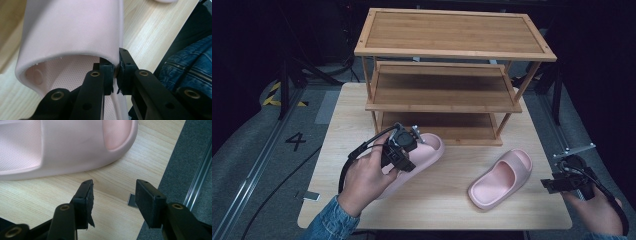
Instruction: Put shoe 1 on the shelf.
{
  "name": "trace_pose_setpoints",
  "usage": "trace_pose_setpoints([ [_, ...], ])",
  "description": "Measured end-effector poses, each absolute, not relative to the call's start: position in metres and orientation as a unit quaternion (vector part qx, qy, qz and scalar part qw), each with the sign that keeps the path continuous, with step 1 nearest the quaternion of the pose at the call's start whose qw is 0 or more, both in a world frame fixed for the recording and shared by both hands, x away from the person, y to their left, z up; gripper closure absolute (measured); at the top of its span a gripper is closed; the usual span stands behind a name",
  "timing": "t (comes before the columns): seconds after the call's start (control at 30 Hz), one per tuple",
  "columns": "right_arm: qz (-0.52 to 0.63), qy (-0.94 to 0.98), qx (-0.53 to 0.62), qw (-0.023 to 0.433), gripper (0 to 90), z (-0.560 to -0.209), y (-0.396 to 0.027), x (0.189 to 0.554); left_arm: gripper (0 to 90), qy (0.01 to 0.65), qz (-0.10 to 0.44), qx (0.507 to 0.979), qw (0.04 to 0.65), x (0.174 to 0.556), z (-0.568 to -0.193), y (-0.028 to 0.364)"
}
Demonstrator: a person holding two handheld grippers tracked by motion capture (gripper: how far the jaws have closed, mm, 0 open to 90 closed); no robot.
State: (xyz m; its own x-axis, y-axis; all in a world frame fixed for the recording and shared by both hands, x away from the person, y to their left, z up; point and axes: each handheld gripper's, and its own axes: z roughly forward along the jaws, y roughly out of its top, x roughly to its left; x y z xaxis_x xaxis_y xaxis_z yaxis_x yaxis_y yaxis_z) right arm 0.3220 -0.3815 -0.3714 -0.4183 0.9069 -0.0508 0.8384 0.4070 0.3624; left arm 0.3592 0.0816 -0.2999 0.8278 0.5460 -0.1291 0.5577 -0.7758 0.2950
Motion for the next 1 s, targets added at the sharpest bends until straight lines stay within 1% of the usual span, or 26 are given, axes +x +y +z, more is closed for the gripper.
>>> trace_pose_setpoints([
  [0.13, 0.143, 0.829, 0.527, 0.118, 49.7, -0.371, -0.382, 0.323, 84.0, 0.286, -0.016, 0.944, 0.166, 0.361, -0.283, 0.082],
  [0.3, 0.144, 0.829, 0.527, 0.117, 49.6, -0.372, -0.382, 0.325, 84.0, 0.283, 0.001, 0.946, 0.16, 0.361, -0.264, 0.079],
  [0.47, 0.146, 0.833, 0.521, 0.116, 50.0, -0.372, -0.378, 0.327, 84.0, 0.276, -0.009, 0.945, 0.176, 0.361, -0.246, 0.08],
  [0.67, 0.144, 0.834, 0.521, 0.113, 50.0, -0.373, -0.377, 0.329, 83.9, 0.27, 0.003, 0.946, 0.178, 0.36, -0.227, 0.078],
  [0.8, 0.145, 0.833, 0.521, 0.114, 50.2, -0.372, -0.377, 0.329, 84.0, 0.273, -0.002, 0.945, 0.179, 0.366, -0.217, 0.076],
  [1.0, 0.141, 0.833, 0.522, 0.114, 50.3, -0.374, -0.377, 0.326, 84.0, 0.27, 0.013, 0.947, 0.175, 0.377, -0.203, 0.071],
])
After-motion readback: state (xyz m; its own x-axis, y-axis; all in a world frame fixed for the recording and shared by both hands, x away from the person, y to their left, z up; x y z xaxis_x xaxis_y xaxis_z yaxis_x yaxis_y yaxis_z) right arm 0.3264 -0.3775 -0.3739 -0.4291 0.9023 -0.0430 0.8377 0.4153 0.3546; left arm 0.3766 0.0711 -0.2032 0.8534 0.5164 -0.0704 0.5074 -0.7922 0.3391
